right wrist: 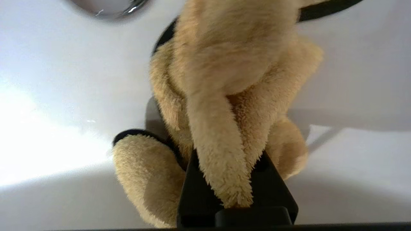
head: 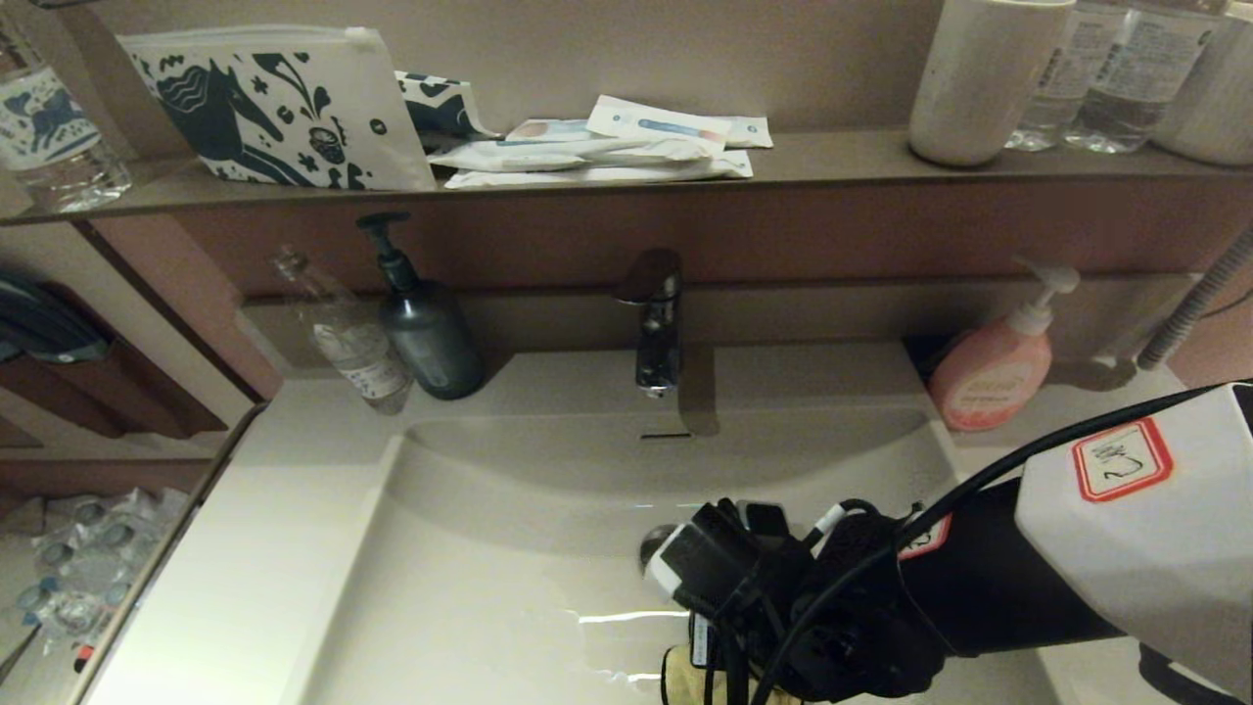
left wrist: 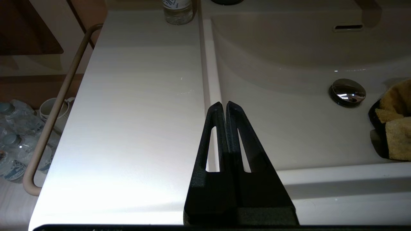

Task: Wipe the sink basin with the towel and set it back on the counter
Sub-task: Wipe the sink

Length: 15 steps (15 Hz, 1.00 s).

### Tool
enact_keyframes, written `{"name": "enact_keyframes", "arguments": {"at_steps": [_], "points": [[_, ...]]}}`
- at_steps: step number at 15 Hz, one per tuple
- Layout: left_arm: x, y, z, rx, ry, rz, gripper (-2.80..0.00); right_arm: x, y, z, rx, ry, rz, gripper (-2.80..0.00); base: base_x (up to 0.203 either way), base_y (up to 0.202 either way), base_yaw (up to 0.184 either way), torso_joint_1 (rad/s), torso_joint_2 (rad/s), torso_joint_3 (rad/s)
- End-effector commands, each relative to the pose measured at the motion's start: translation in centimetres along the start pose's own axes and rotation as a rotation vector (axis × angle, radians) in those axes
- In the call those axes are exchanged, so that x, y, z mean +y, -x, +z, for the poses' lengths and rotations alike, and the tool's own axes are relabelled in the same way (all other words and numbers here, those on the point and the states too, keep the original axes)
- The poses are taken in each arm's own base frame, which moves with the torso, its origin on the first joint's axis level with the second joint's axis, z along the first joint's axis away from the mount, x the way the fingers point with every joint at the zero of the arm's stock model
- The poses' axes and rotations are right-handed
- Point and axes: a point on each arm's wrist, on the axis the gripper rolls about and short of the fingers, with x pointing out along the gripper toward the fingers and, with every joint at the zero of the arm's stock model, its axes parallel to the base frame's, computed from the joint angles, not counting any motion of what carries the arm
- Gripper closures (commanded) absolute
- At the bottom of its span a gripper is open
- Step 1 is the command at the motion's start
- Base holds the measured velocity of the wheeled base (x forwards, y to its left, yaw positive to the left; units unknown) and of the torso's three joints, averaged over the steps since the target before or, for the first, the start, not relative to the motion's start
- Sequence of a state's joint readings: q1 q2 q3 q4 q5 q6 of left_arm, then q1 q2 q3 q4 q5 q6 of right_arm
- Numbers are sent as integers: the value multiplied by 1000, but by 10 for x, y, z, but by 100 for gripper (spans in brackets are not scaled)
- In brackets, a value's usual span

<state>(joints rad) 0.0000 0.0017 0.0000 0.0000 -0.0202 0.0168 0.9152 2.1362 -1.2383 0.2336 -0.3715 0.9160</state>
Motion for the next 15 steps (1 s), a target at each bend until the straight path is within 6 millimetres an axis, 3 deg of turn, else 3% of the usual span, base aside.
{"name": "enact_keyframes", "arguments": {"at_steps": [1, 4, 7, 15], "points": [[0, 0, 0, 1, 0, -1, 0, 7, -1, -4, 2, 9, 9, 0, 0, 0, 0, 0, 0, 0], [0, 0, 0, 1, 0, 0, 0, 21, -10, -10, 10, 27, 22, 0, 0, 0, 0, 0, 0, 0], [0, 0, 0, 1, 0, 0, 0, 38, -5, -10, 27, 33, 96, 0, 0, 0, 0, 0, 0, 0], [0, 0, 0, 1, 0, -1, 0, 99, -18, -19, 14, 63, 218, 0, 0, 0, 0, 0, 0, 0]]}}
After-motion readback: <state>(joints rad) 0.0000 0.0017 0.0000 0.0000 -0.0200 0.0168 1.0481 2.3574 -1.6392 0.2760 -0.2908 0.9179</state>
